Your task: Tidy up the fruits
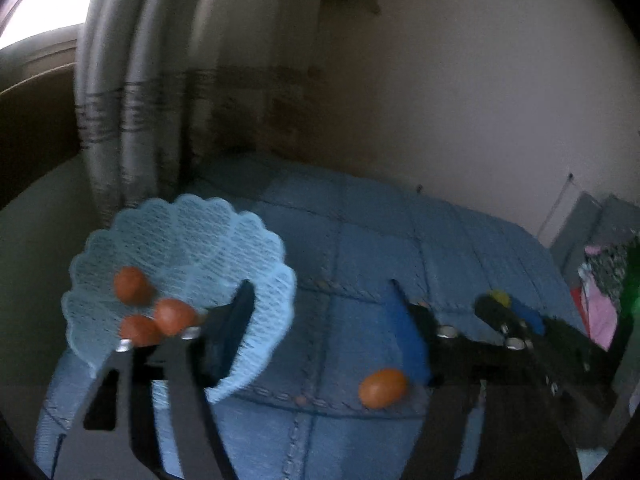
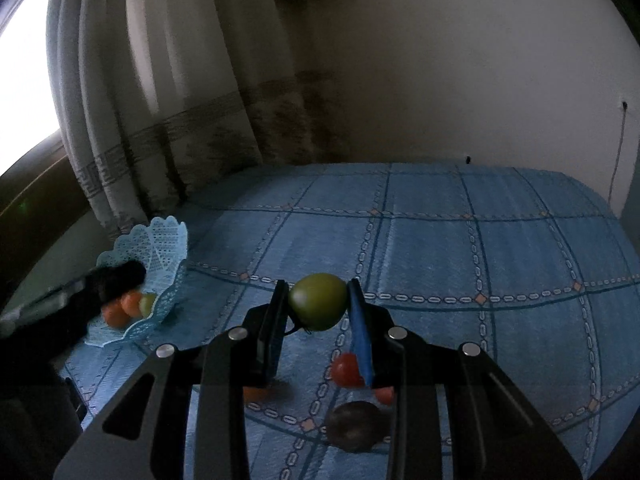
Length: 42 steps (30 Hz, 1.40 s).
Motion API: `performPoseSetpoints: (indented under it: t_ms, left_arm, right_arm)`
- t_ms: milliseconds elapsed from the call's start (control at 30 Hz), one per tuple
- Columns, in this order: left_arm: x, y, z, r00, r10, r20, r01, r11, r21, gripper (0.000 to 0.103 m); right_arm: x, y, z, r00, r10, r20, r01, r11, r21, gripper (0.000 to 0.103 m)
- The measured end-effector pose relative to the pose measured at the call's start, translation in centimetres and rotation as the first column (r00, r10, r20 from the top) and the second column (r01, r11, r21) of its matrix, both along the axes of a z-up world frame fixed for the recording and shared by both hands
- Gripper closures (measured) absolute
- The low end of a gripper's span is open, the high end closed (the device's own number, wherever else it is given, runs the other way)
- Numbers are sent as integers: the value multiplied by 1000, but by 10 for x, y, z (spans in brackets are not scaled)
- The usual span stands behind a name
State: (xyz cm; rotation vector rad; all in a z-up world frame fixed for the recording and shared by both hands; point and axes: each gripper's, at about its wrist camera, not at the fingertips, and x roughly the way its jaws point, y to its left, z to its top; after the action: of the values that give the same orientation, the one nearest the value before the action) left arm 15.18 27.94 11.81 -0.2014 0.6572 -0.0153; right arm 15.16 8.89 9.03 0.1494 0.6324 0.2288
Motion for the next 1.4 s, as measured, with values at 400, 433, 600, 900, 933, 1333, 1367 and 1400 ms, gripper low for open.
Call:
performPoseSetpoints:
  t_ms: [400, 433, 600, 900, 933, 1333, 1367, 1400]
  left_arm:
    - [-21, -58, -68, 969, -163, -188, 161, 987, -23, 32]
    - [-23, -60, -72, 967, -164, -197, 162, 986, -25, 32]
    - [-33, -69, -75, 964, -178, -195, 175, 984, -30, 32]
    - [-47, -98, -82, 941, -264, -214, 262, 964, -36, 33]
    - [-44, -101, -82, 938, -269, -217, 268, 963, -35, 33]
    - [-54, -128, -88, 900, -373, -224, 373, 927, -47, 70]
    - [-54, -127, -87, 901, -372, -222, 370, 928, -52, 70]
    - [-54, -124, -86, 904, -366, -221, 364, 930, -51, 70]
  right_arm:
    - [8, -33, -10, 999, -45, -30, 47, 997, 57, 73]
    - [8, -35, -9, 998, -49, -29, 51, 997, 63, 73]
    - [5, -37, -8, 999, -43, -25, 45, 996, 71, 73]
    - [4, -40, -7, 999, -46, -26, 48, 995, 88, 73]
    - [4, -41, -7, 999, -46, -26, 48, 995, 88, 73]
    - [5, -35, -10, 999, -27, -36, 30, 997, 72, 73]
    - [6, -34, -10, 999, -24, -37, 27, 997, 69, 73]
    - [6, -33, -11, 999, -20, -38, 23, 998, 66, 73]
